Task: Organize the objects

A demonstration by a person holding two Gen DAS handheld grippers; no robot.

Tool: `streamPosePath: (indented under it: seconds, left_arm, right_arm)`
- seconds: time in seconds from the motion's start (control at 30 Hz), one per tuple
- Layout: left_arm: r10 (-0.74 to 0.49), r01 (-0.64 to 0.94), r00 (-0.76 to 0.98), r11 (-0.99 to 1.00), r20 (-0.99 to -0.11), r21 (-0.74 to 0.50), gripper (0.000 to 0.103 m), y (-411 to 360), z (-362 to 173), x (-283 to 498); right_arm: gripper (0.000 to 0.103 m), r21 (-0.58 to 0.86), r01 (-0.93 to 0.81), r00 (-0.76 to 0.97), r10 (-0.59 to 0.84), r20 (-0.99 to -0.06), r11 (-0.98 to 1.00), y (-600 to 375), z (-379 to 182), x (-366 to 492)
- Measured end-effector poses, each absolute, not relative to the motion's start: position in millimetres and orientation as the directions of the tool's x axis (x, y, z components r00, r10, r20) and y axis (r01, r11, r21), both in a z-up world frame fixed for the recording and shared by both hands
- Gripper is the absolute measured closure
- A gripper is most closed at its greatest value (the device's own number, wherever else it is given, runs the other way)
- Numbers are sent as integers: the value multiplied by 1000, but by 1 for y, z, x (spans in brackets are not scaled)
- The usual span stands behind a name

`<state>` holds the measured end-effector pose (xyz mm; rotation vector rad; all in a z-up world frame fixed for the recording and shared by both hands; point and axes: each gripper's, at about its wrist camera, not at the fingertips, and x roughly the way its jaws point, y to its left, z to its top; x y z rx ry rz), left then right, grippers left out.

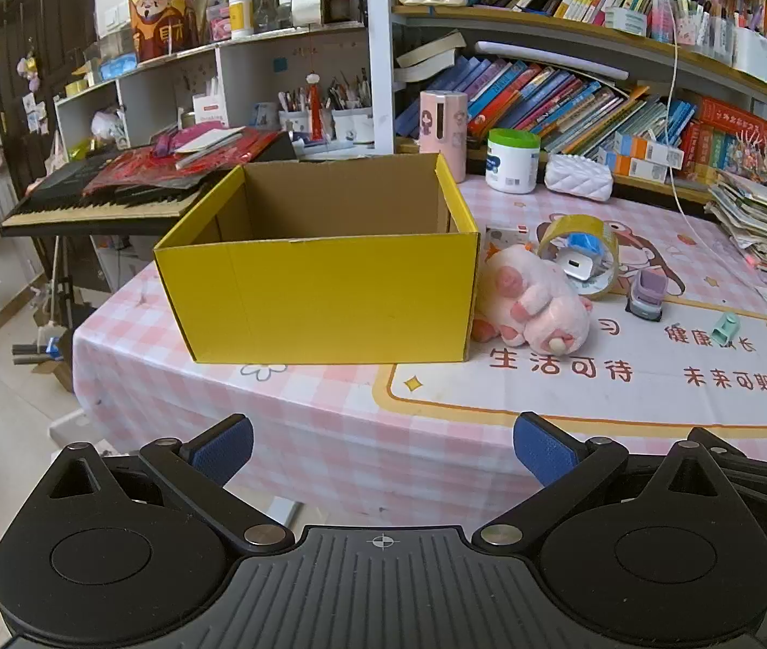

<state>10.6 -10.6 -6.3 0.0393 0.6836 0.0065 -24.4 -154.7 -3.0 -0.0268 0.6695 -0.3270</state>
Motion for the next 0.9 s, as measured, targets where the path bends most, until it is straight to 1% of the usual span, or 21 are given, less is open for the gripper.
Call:
streamPosePath:
  seconds: [0.1,0.9]
  left_arm:
    - [19,8,777,999,-629,40,0,-10,-7,9]
    - [20,5,783,999,-622,39,0,-6,2,1]
  right_arm:
    - [0,-124,290,735,-304,-606,949,-162,-11,-23]
    - [0,-122,290,736,-303,-605,949,-159,-7,-27]
